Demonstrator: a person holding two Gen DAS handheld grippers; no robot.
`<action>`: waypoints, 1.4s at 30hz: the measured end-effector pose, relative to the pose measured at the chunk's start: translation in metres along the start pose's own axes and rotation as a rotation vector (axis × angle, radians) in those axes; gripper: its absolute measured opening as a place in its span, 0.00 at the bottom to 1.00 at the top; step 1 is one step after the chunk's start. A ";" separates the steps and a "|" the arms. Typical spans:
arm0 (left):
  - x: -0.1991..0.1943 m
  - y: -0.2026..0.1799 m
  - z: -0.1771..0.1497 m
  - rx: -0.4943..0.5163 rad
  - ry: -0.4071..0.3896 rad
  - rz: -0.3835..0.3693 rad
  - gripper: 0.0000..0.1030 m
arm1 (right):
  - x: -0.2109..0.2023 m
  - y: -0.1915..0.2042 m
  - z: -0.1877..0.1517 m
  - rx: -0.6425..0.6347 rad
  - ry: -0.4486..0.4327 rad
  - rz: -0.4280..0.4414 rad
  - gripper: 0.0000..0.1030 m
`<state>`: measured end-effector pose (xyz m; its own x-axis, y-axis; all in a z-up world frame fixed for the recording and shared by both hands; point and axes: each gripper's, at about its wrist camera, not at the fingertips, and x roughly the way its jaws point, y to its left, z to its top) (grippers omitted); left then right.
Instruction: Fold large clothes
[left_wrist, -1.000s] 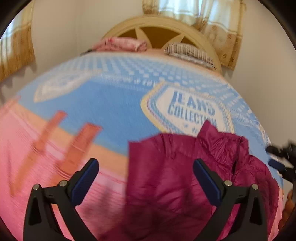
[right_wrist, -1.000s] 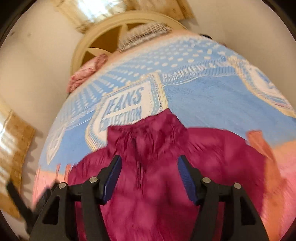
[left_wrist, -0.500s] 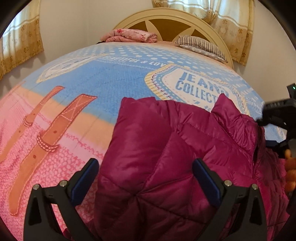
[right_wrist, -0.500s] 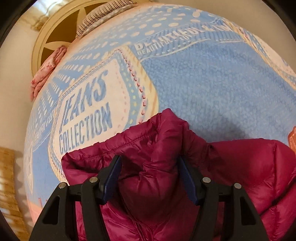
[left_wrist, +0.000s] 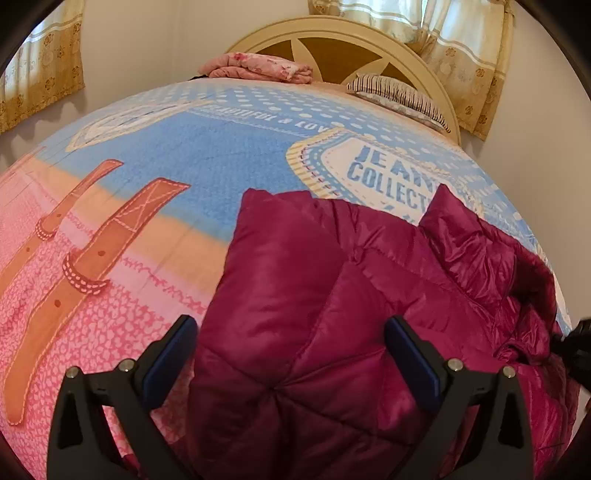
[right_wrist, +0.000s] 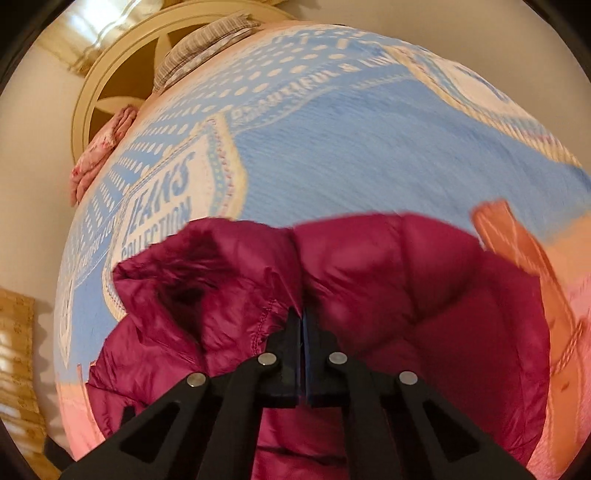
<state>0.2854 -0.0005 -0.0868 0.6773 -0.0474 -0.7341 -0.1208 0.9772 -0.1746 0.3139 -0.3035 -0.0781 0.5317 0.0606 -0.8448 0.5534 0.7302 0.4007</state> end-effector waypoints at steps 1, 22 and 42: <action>0.000 0.000 0.000 -0.001 -0.002 -0.005 1.00 | 0.001 -0.003 -0.003 0.004 -0.002 0.006 0.00; -0.033 -0.127 0.038 0.362 -0.052 -0.189 1.00 | 0.008 -0.042 -0.041 0.007 -0.236 0.181 0.00; -0.001 -0.090 0.014 0.098 0.089 -0.049 0.18 | 0.012 -0.044 -0.039 0.030 -0.234 0.219 0.00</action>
<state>0.3056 -0.0859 -0.0609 0.6133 -0.1098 -0.7822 -0.0145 0.9886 -0.1501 0.2705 -0.3081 -0.1197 0.7713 0.0541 -0.6342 0.4259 0.6966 0.5773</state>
